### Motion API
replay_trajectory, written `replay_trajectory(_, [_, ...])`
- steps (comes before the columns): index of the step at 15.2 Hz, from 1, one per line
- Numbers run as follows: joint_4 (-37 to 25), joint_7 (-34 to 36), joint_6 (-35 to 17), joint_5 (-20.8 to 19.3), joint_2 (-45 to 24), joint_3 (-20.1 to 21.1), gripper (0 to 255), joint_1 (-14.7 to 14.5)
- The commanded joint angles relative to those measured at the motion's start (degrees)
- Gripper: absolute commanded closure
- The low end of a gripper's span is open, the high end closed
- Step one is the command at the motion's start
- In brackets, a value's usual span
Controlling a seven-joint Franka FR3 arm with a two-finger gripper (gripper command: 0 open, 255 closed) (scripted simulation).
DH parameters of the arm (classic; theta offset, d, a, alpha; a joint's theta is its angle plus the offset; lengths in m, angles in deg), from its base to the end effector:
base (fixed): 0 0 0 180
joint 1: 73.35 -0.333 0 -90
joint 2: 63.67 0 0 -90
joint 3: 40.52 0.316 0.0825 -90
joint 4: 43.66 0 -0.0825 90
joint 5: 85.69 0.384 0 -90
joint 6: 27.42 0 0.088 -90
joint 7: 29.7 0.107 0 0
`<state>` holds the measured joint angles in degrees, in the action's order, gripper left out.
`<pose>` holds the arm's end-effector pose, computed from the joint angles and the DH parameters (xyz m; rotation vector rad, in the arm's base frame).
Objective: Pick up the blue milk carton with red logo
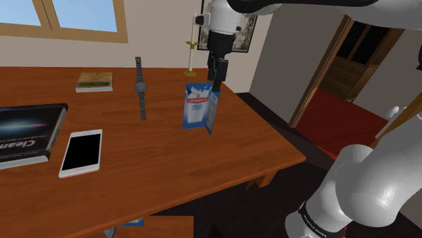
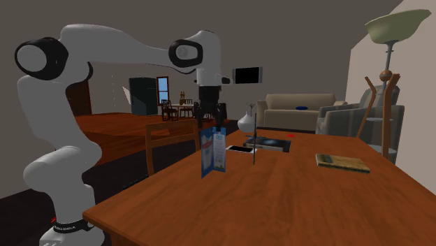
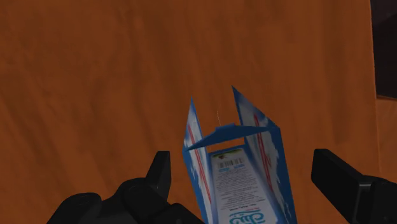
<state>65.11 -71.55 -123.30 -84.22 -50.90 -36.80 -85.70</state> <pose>0.4684 0.1406 0.5939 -2.7420 -1.5097 -0.0001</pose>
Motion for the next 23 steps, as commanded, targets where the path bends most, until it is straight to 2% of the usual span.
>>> replay_trajectory(1, [0.26, -1.35, -1.21, 0.08, -0.87, 0.16, 0, -0.36])
replay_trajectory(8, [4.82, -1.42, -5.51, 0.12, -0.62, 0.20, 0, -0.38])
replay_trajectory(9, [4.90, -1.50, -5.52, 0.12, -0.54, 0.15, 255, -0.35])
replay_trajectory(18, [4.81, -1.42, -5.51, 0.13, -0.63, 0.21, 255, -0.37])
replay_trajectory(23, [0.74, -1.36, -1.65, 0.09, -0.84, 0.18, 255, -0.34])
